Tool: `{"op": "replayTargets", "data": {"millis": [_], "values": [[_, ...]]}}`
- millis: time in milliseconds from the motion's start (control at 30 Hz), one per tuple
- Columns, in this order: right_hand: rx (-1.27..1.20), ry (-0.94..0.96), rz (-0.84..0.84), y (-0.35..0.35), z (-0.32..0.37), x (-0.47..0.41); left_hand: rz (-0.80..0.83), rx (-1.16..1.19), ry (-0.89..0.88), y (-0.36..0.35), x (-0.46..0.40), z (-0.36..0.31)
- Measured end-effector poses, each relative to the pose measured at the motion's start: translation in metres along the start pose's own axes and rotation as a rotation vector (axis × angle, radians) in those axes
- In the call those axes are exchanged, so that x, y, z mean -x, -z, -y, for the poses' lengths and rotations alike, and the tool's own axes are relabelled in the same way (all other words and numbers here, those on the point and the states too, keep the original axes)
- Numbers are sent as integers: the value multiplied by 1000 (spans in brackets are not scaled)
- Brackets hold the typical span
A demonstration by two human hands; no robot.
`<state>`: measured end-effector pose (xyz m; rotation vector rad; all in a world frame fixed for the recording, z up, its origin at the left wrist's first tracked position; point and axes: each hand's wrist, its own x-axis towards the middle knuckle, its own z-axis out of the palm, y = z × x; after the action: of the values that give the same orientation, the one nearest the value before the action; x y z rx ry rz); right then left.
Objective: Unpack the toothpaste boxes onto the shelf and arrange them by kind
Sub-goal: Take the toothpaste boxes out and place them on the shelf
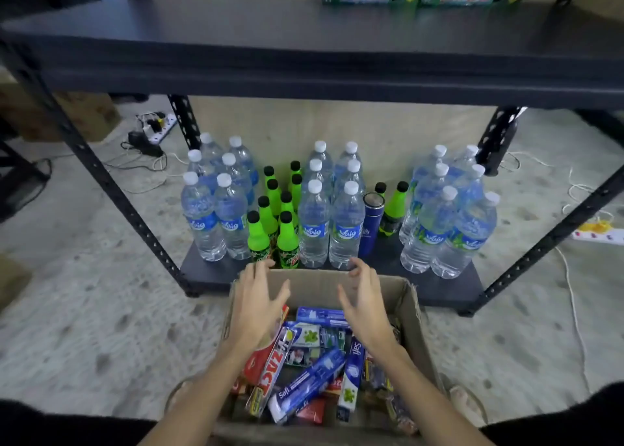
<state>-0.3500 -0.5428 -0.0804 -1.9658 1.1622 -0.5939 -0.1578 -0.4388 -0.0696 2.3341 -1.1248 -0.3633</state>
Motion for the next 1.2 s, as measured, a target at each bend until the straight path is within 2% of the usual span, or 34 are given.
{"op": "replayTargets", "data": {"millis": [67,133,200,300,367,533,800,1000,1067,1200], "values": [[107,-61,77,-8,-21,26,72,-59,55,-8,24,20],[176,-213,216,-48,-72,45,216,-67,172,-53,39,63],[241,-206,284,-46,-81,57,253,-134,183,-54,52,70],[371,-150,382,-41,-86,43,246,-220,183,-61,44,67],[438,-103,506,-39,-87,29,247,-260,178,-64,34,68],[574,133,715,-57,-92,18,179,-313,160,-76,30,75],[807,328,664,-70,-99,10,145,-37,334,-79,36,82],[759,512,628,-54,-108,3,164,82,349,-74,30,83],[724,519,616,-42,-103,0,157,119,318,-70,30,82],[597,354,585,-7,-89,-9,168,140,193,-47,24,71]]}}
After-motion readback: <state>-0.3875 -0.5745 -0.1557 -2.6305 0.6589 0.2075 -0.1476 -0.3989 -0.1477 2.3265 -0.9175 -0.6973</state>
